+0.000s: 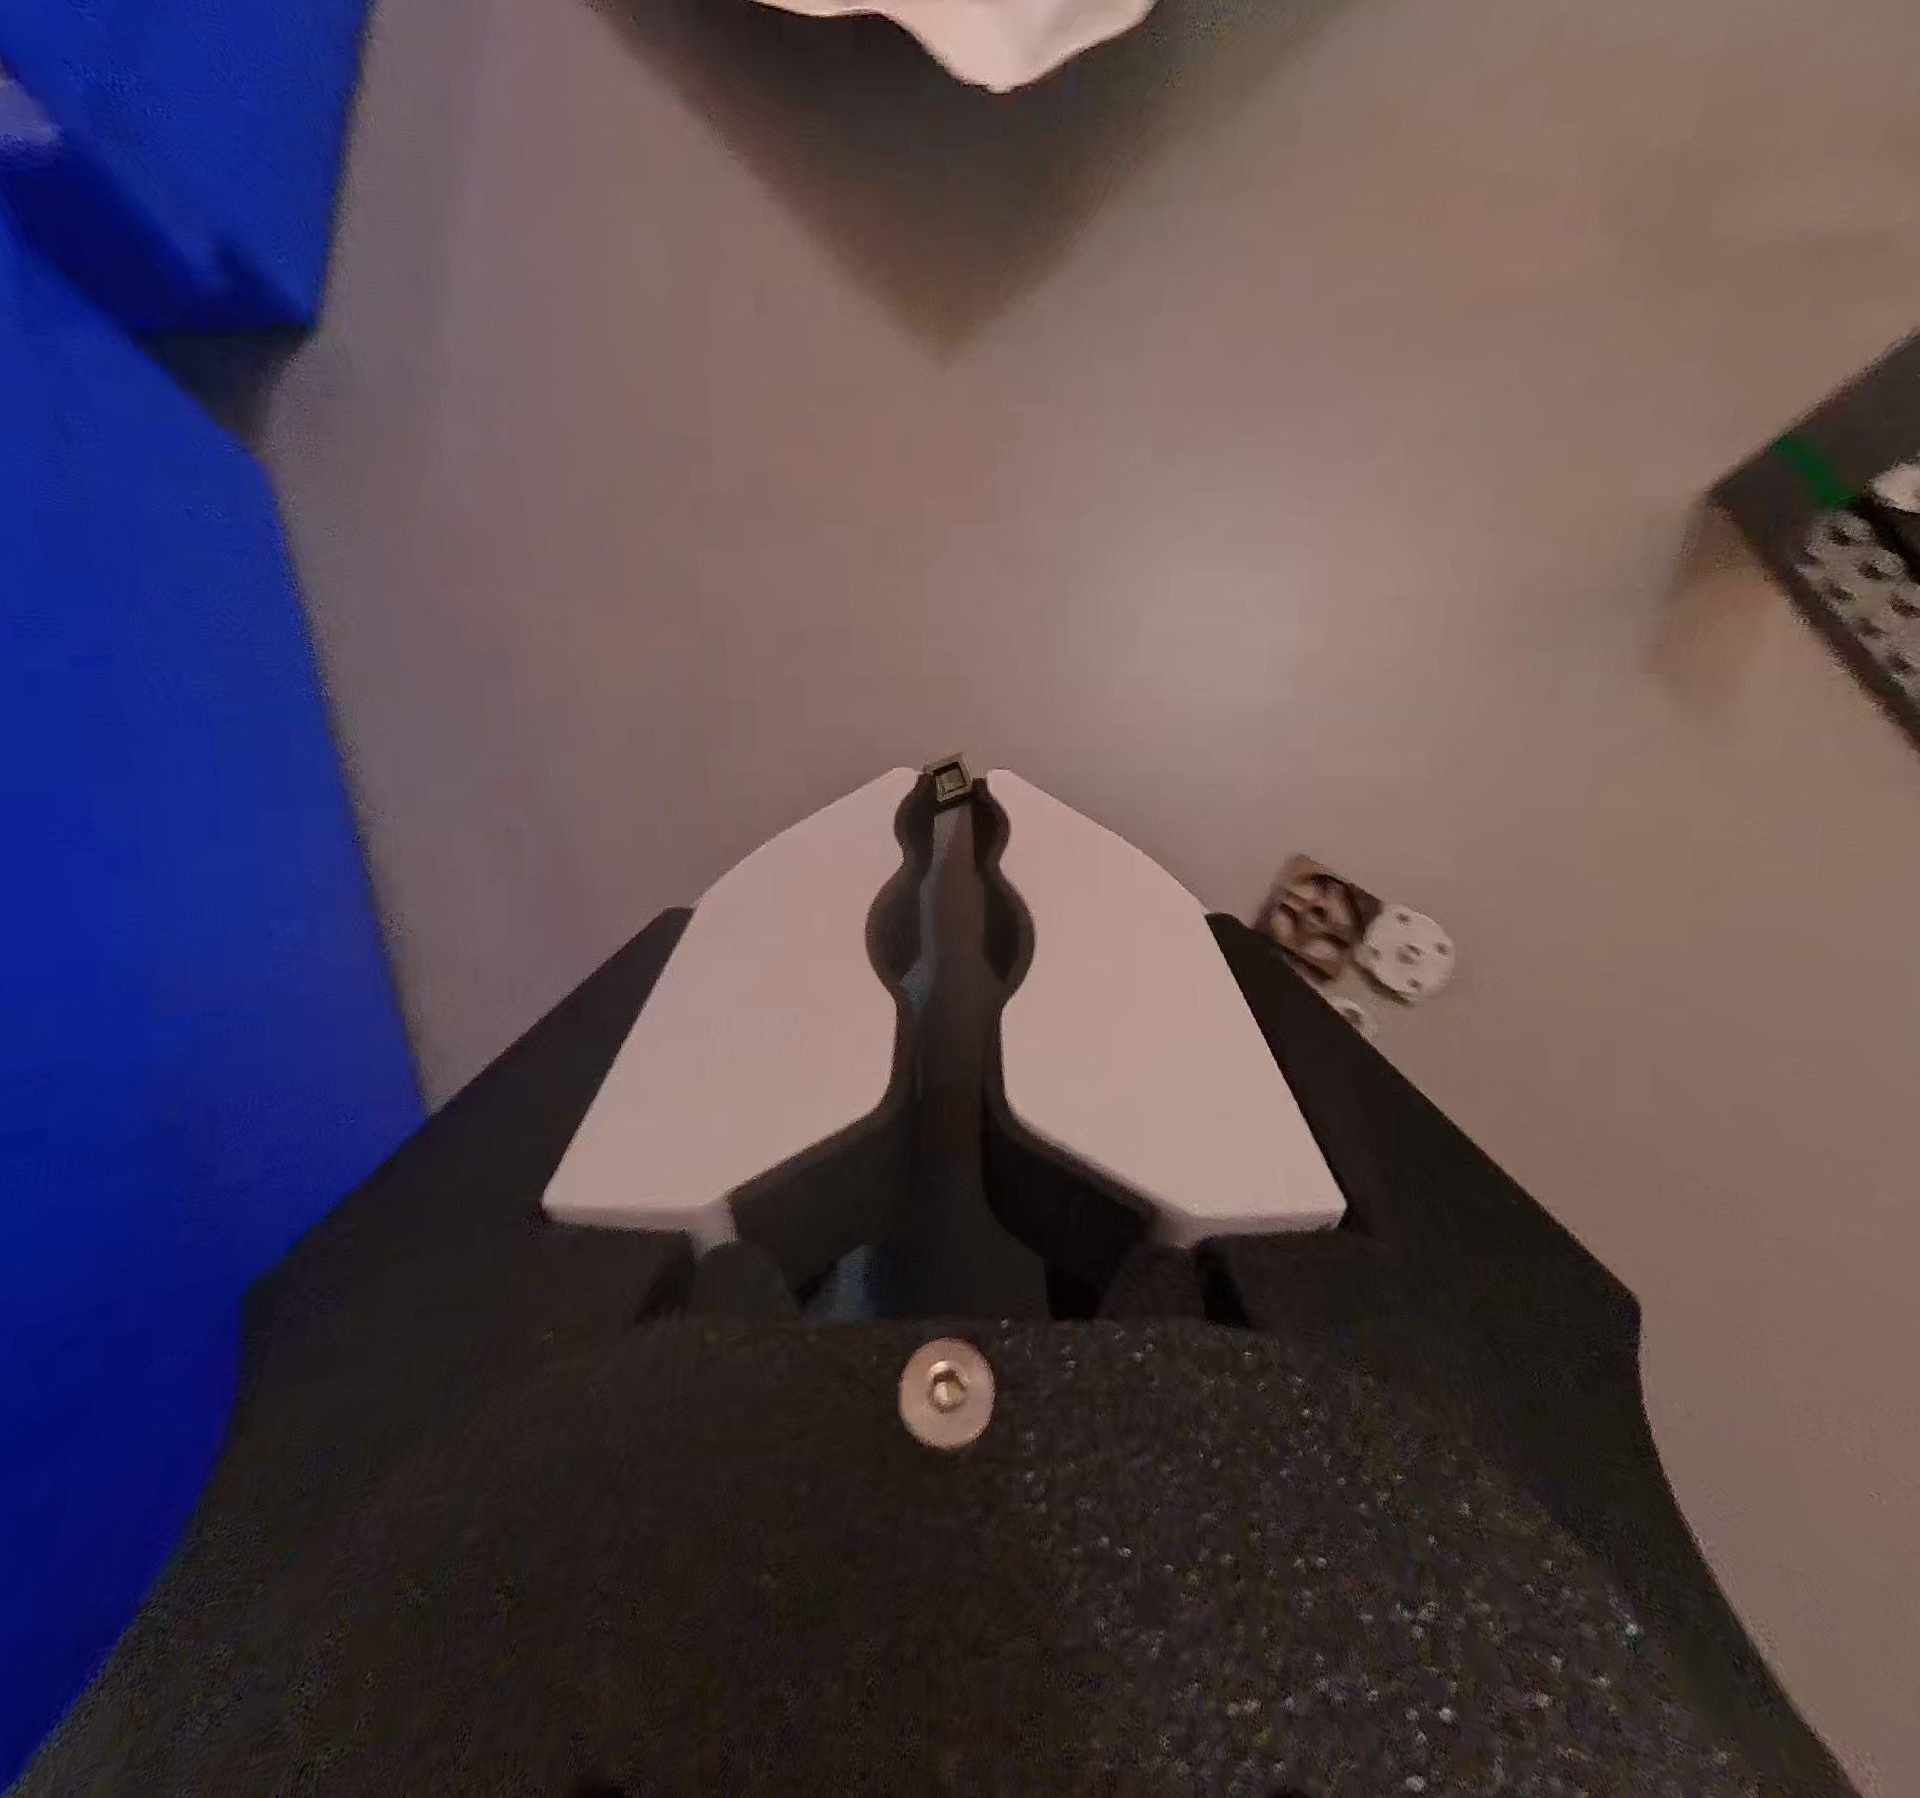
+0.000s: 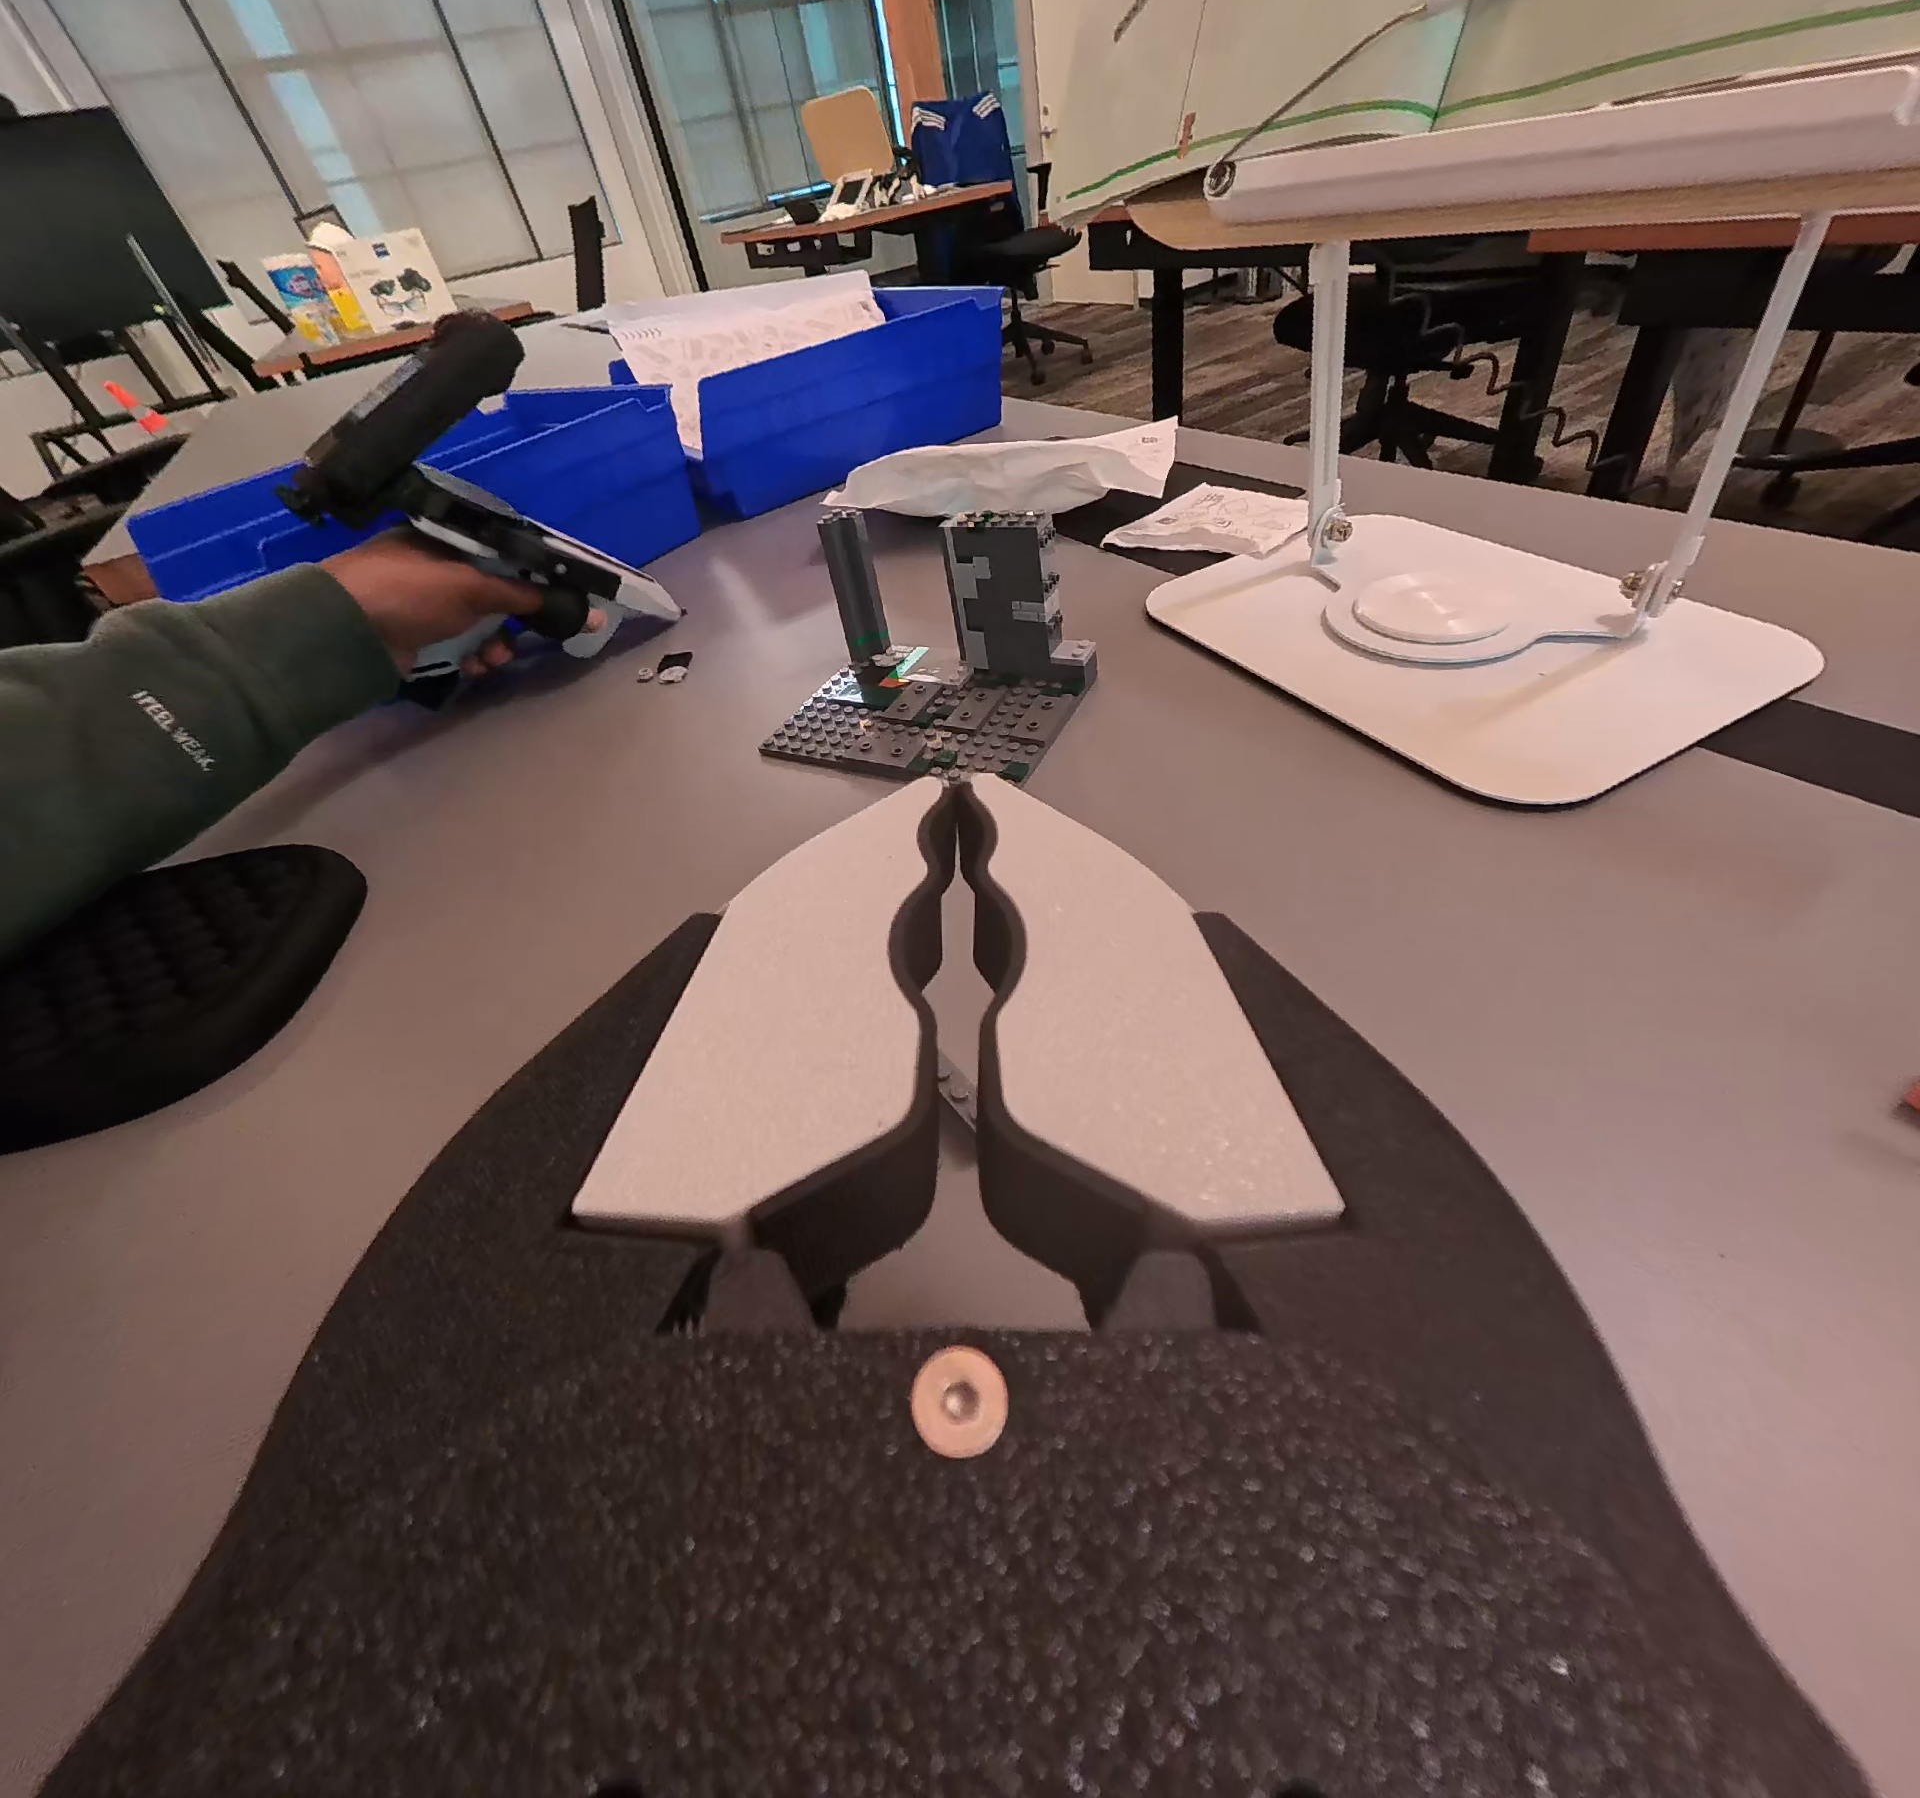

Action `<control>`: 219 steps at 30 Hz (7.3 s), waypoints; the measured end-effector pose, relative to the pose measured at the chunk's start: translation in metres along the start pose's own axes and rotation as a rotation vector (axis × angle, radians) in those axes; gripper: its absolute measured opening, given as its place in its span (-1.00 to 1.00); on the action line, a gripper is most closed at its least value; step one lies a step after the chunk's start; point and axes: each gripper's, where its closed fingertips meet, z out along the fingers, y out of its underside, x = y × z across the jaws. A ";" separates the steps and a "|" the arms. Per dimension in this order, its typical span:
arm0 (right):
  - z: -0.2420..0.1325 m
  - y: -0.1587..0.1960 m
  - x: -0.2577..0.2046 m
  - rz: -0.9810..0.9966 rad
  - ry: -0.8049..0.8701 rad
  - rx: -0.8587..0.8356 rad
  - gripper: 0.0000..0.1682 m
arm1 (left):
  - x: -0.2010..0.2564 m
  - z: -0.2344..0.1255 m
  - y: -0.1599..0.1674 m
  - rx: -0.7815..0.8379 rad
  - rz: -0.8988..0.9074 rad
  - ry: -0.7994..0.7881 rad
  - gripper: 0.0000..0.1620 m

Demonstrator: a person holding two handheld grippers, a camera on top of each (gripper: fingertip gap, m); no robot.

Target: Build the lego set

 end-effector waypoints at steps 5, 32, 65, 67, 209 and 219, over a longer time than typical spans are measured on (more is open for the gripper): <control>0.000 0.001 0.001 0.000 0.003 -0.003 -1.00 | 0.038 -0.006 0.003 0.005 0.103 0.147 -0.92; 0.000 0.003 0.003 -0.001 0.002 -0.013 -1.00 | 0.089 -0.014 -0.018 0.069 0.324 0.308 -0.65; 0.001 0.006 0.003 -0.006 0.002 -0.025 -1.00 | 0.062 -0.028 0.026 -0.042 0.237 0.288 -0.92; 0.001 0.006 0.003 -0.007 0.003 -0.026 -1.00 | 0.064 -0.024 0.021 -0.034 0.235 0.306 -0.94; 0.010 0.016 -0.021 -0.090 -0.074 -0.050 -1.00 | -0.114 -0.059 -0.026 0.113 0.011 0.124 -0.62; 0.008 0.014 -0.021 -0.084 -0.078 -0.045 -1.00 | -0.118 -0.030 -0.007 0.012 0.035 0.122 -0.63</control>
